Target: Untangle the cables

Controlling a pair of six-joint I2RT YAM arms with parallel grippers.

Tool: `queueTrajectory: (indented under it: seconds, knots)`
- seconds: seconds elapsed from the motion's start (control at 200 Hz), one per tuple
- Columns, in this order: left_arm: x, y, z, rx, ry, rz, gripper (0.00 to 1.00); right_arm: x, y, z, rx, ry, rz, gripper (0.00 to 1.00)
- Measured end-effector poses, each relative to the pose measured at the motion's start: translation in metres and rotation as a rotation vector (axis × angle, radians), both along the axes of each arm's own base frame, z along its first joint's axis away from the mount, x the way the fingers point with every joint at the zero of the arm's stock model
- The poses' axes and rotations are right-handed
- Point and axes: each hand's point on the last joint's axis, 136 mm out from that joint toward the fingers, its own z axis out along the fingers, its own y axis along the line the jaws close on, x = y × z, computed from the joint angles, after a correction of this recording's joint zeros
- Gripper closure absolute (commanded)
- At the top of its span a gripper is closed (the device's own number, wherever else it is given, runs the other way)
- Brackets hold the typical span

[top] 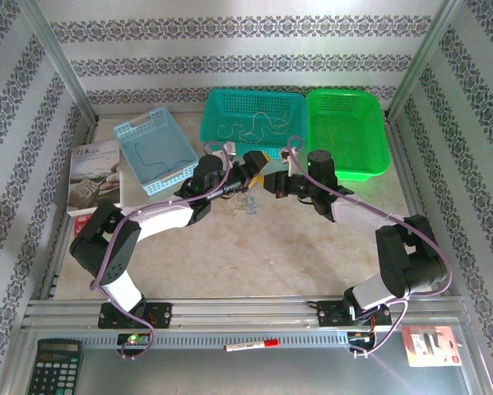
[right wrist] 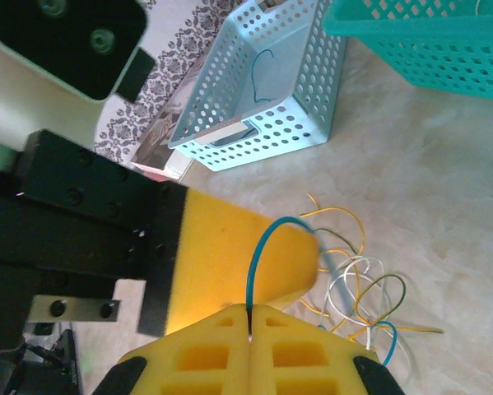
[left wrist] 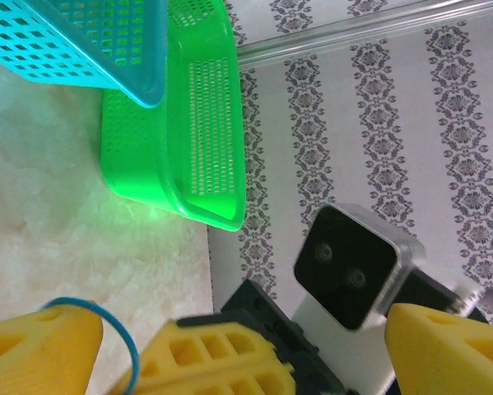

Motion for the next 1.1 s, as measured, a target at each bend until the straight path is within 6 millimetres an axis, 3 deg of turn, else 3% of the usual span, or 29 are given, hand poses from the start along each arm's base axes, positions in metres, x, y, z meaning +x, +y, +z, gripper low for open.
queueTrajectory:
  seconds: [0.3,0.794,1.099]
  knots:
    - [-0.009,0.004,0.022,-0.019,-0.039,-0.002,0.11,0.007,-0.006,0.001,-0.006,-0.006,-0.033,1.00]
    - [-0.006,0.003,0.009,0.001,-0.014,-0.002,0.11,0.006,0.001,0.005,-0.009,-0.018,-0.026,1.00]
    - [-0.001,0.000,-0.005,0.030,-0.008,0.002,0.18,0.003,0.006,0.005,-0.008,-0.020,-0.010,1.00]
